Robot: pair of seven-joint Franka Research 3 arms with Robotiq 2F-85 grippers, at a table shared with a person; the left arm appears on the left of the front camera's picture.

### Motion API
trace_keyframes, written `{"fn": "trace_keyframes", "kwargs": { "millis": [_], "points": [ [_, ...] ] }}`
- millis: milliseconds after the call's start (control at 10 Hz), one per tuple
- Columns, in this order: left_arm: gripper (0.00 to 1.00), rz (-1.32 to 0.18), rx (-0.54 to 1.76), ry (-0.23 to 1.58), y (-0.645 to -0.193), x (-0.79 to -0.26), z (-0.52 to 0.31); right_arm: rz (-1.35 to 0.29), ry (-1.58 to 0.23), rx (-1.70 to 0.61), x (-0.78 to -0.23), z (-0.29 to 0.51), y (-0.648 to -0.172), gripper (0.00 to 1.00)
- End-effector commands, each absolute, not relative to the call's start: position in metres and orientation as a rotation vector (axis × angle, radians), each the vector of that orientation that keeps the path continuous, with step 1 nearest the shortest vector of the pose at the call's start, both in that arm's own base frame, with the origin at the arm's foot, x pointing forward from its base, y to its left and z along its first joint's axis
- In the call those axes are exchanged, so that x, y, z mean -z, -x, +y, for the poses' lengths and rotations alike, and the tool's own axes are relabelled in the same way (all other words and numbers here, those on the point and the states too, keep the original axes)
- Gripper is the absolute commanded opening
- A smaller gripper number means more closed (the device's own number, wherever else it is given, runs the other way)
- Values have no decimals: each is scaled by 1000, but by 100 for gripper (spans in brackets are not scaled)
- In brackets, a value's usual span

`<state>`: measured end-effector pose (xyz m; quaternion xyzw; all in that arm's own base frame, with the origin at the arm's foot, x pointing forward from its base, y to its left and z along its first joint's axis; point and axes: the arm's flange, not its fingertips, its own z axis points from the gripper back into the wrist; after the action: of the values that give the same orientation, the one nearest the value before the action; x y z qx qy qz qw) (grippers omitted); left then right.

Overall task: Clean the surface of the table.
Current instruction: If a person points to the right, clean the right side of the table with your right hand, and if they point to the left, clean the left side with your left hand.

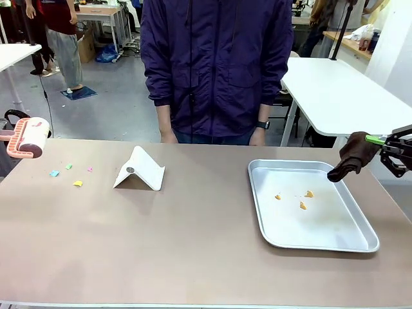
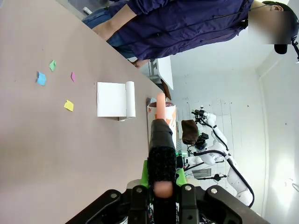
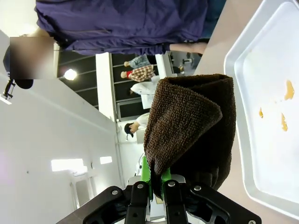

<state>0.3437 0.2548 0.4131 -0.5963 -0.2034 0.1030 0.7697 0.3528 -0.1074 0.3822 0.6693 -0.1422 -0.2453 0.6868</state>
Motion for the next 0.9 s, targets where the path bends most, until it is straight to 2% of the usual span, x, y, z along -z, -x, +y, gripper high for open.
{"fn": "trace_keyframes", "kwargs": {
  "millis": [0, 800],
  "points": [
    [0, -440, -211, 1305, -341, -417, 257, -329, -1490, 553, -388, -108, -352, 0],
    [0, -440, -211, 1305, -341, -417, 257, -329, -1490, 553, -388, -108, -352, 0]
  ]
}}
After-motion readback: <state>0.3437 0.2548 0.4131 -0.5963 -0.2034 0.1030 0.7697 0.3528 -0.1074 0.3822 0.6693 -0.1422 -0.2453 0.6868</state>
